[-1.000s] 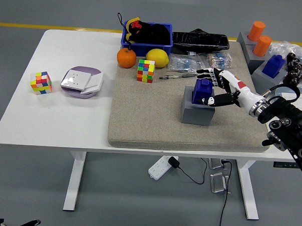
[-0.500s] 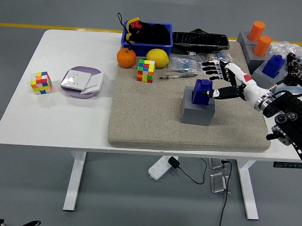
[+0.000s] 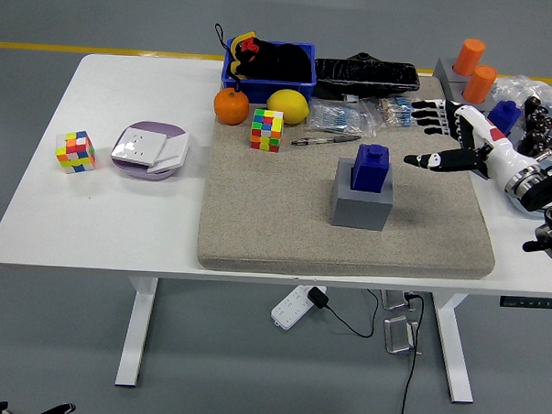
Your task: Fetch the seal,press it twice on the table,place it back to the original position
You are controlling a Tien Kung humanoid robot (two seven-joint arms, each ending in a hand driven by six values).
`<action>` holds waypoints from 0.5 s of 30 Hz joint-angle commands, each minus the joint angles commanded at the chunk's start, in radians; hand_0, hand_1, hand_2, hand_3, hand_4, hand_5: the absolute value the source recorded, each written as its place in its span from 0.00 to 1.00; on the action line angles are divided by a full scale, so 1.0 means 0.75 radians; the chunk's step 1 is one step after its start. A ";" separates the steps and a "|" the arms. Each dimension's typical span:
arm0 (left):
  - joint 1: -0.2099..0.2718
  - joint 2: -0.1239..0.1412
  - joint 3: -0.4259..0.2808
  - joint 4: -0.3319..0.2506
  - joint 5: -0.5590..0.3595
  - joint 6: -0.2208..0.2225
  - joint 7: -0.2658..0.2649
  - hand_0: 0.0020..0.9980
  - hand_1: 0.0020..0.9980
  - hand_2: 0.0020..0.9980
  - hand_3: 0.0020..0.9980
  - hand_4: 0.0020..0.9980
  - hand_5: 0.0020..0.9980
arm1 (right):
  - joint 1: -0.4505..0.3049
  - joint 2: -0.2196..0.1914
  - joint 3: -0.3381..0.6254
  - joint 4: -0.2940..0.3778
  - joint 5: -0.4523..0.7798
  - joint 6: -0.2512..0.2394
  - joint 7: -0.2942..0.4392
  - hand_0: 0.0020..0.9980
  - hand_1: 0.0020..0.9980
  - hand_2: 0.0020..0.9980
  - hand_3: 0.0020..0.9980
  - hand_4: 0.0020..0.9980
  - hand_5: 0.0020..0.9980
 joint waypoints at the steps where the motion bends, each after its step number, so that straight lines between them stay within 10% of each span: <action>1: -0.001 0.000 0.002 0.000 -0.002 0.000 -0.001 0.81 0.79 0.76 0.80 0.68 0.42 | -0.003 -0.003 0.007 0.000 -0.002 -0.001 0.000 0.81 0.82 0.80 0.81 1.00 0.03; 15: 0.004 -0.002 0.013 0.002 -0.027 -0.001 -0.006 0.81 0.79 0.76 0.80 0.68 0.42 | -0.133 -0.108 0.307 0.003 -0.073 -0.072 0.006 0.80 0.81 0.78 0.78 1.00 0.02</action>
